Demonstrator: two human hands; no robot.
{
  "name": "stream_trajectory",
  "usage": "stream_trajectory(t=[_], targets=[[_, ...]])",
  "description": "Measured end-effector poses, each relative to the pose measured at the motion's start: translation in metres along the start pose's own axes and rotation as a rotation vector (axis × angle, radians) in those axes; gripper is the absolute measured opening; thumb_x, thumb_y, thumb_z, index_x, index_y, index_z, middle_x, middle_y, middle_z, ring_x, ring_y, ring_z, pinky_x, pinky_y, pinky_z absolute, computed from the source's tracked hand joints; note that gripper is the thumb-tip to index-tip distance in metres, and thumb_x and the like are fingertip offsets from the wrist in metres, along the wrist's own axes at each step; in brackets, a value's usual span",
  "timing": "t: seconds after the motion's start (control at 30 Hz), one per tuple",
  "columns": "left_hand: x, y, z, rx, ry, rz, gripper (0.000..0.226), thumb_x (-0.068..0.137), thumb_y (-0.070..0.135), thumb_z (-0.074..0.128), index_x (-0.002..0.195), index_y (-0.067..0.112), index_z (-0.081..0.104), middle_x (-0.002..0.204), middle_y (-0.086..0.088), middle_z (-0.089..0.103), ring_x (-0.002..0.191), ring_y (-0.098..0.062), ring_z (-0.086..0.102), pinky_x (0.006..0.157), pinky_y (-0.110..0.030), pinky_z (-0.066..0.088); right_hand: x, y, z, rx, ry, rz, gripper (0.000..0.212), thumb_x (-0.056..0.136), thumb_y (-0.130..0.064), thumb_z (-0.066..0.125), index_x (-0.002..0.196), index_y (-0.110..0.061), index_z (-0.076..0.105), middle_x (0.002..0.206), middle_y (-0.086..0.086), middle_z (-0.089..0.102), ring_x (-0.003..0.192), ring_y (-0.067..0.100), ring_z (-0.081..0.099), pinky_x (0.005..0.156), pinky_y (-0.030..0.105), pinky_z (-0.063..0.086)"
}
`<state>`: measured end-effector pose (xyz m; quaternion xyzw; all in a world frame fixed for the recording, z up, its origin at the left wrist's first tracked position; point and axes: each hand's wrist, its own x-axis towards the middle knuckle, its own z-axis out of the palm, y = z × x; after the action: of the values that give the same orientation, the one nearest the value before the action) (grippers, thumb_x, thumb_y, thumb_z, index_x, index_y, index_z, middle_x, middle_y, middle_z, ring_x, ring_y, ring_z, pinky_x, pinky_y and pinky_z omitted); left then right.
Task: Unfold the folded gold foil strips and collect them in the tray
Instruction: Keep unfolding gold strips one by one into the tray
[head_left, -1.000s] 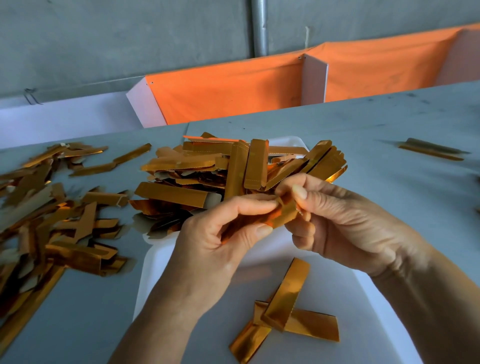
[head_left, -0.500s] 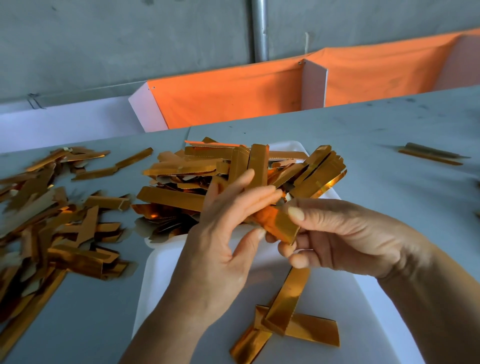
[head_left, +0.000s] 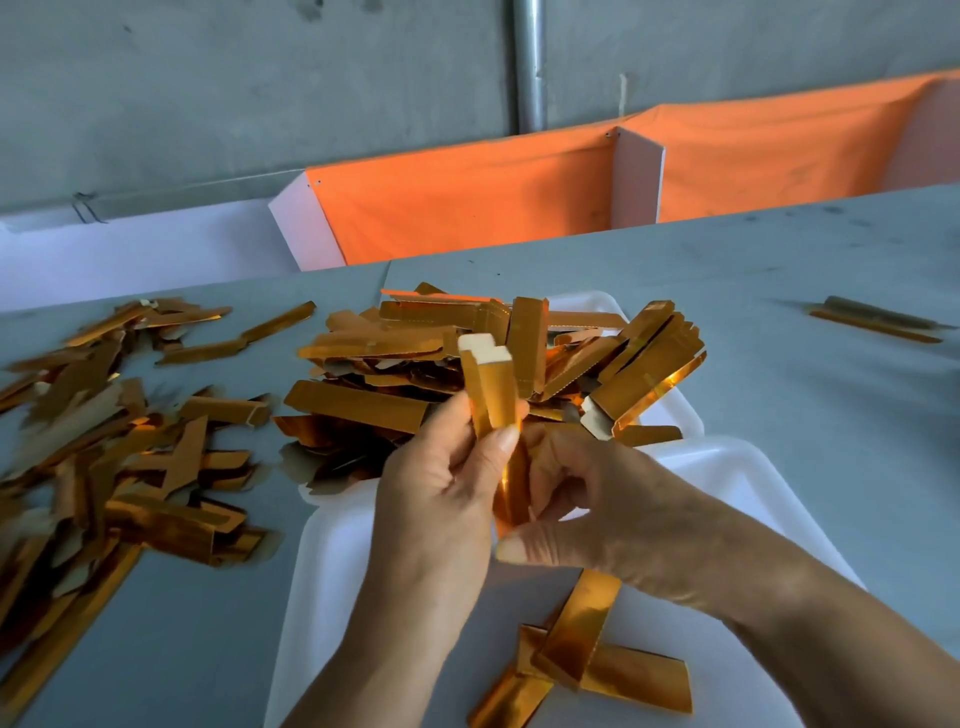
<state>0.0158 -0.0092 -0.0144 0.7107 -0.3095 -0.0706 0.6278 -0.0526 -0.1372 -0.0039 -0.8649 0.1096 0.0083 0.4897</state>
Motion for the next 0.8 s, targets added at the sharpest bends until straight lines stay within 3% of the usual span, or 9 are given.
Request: stream_trajectory(t=[0.1, 0.17, 0.23, 0.3, 0.4, 0.53, 0.6, 0.7, 0.8], targets=[[-0.001, 0.002, -0.003, 0.077, -0.015, -0.03, 0.033, 0.087, 0.041, 0.046, 0.117, 0.044, 0.059, 0.095, 0.018, 0.07, 0.09, 0.001, 0.065, 0.07, -0.017, 0.052, -0.003, 0.002, -0.01, 0.171, 0.078, -0.005, 0.024, 0.072, -0.038, 0.077, 0.077, -0.022, 0.061, 0.085, -0.008, 0.07, 0.08, 0.011, 0.068, 0.076, 0.035, 0.059], [-0.001, 0.003, -0.002, 0.112, -0.049, -0.059, 0.035, 0.092, 0.036, 0.045, 0.126, 0.041, 0.054, 0.093, 0.018, 0.07, 0.084, 0.002, 0.066, 0.071, -0.014, 0.052, -0.004, 0.003, -0.017, 0.236, 0.318, -0.053, 0.014, 0.078, -0.028, 0.073, 0.079, -0.019, 0.062, 0.083, -0.003, 0.07, 0.08, 0.012, 0.068, 0.076, 0.039, 0.058], [-0.003, 0.004, 0.001, 0.16, -0.08, -0.04, 0.036, 0.095, 0.028, 0.043, 0.13, 0.037, 0.05, 0.089, 0.013, 0.072, 0.082, 0.002, 0.067, 0.07, -0.011, 0.052, -0.005, 0.001, -0.02, 0.207, 0.533, -0.161, 0.007, 0.08, -0.019, 0.071, 0.081, -0.021, 0.064, 0.091, -0.006, 0.067, 0.085, 0.006, 0.065, 0.078, 0.03, 0.054], [-0.004, 0.006, 0.004, 0.237, -0.088, 0.008, 0.038, 0.096, 0.024, 0.042, 0.133, 0.036, 0.045, 0.09, 0.009, 0.071, 0.08, 0.005, 0.066, 0.066, -0.005, 0.048, -0.006, -0.005, -0.017, 0.151, 0.587, -0.255, 0.009, 0.081, -0.014, 0.07, 0.086, -0.022, 0.068, 0.102, -0.007, 0.064, 0.092, 0.001, 0.061, 0.076, 0.017, 0.05], [-0.004, 0.005, 0.006, 0.318, -0.091, 0.052, 0.043, 0.098, 0.023, 0.04, 0.138, 0.038, 0.036, 0.097, 0.009, 0.069, 0.081, 0.007, 0.064, 0.069, -0.007, 0.049, -0.007, -0.007, -0.013, 0.027, 0.599, -0.292, 0.012, 0.081, -0.012, 0.071, 0.089, -0.021, 0.071, 0.107, -0.011, 0.059, 0.093, 0.002, 0.06, 0.072, 0.01, 0.049], [-0.006, 0.003, 0.007, 0.405, -0.08, 0.107, 0.047, 0.098, 0.027, 0.039, 0.142, 0.04, 0.029, 0.091, 0.012, 0.068, 0.083, 0.007, 0.061, 0.077, -0.016, 0.051, -0.006, -0.005, -0.013, -0.064, 0.536, -0.161, 0.009, 0.081, -0.024, 0.071, 0.085, -0.029, 0.064, 0.099, -0.018, 0.059, 0.087, -0.001, 0.059, 0.07, 0.002, 0.042], [-0.006, 0.002, 0.007, 0.428, -0.09, 0.144, 0.047, 0.098, 0.026, 0.039, 0.143, 0.037, 0.03, 0.089, 0.015, 0.066, 0.084, 0.009, 0.059, 0.075, -0.012, 0.05, -0.006, -0.003, -0.017, 0.07, 0.438, -0.1, 0.009, 0.081, -0.024, 0.072, 0.083, -0.028, 0.063, 0.09, -0.015, 0.065, 0.083, 0.0, 0.062, 0.071, 0.009, 0.047], [-0.006, 0.003, 0.008, 0.414, -0.125, 0.167, 0.045, 0.097, 0.03, 0.039, 0.142, 0.033, 0.035, 0.086, 0.017, 0.064, 0.085, 0.011, 0.058, 0.071, -0.007, 0.048, -0.008, -0.003, -0.025, 0.403, 0.227, -0.069, 0.003, 0.084, -0.011, 0.068, 0.083, -0.012, 0.065, 0.086, 0.002, 0.073, 0.081, 0.014, 0.07, 0.078, 0.027, 0.057], [-0.007, 0.005, 0.009, 0.402, -0.155, 0.162, 0.051, 0.089, 0.041, 0.032, 0.14, 0.032, 0.038, 0.08, 0.021, 0.061, 0.083, 0.013, 0.057, 0.067, -0.004, 0.045, -0.008, -0.001, -0.028, 0.409, 0.171, -0.075, 0.004, 0.086, -0.008, 0.066, 0.082, -0.01, 0.067, 0.085, 0.003, 0.074, 0.079, 0.015, 0.071, 0.074, 0.024, 0.058]])
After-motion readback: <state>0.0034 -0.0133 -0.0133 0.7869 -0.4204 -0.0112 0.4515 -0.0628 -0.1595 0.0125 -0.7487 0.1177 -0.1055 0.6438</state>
